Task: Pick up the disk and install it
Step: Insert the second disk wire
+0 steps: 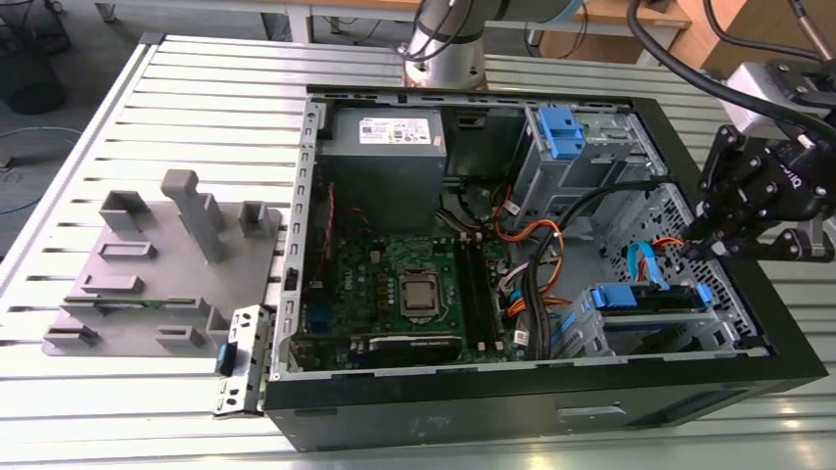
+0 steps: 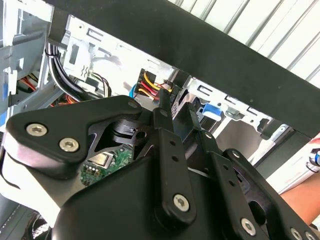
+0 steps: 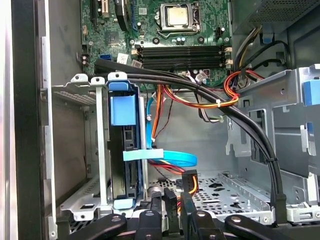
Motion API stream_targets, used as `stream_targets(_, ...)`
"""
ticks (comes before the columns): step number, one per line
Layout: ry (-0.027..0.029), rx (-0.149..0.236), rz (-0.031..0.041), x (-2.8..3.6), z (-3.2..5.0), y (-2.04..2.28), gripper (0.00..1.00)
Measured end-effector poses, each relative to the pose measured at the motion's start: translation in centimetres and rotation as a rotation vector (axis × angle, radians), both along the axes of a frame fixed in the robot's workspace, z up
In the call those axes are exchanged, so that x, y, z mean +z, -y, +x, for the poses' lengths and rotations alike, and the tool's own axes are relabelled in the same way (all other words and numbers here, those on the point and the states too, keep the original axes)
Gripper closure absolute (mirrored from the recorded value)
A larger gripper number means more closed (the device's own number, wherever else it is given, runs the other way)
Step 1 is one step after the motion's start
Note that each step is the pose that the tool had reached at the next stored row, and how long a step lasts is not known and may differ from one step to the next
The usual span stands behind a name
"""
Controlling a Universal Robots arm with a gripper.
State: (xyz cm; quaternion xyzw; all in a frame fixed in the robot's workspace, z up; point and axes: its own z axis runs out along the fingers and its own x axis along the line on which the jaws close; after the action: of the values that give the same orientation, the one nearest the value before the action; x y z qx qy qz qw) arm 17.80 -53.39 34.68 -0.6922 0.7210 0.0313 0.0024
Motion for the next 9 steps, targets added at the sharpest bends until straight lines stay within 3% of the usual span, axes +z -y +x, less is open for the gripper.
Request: stream_targets(9,0.0001,0.000,-0.0018,-0.37,0.22,-0.01,0.71)
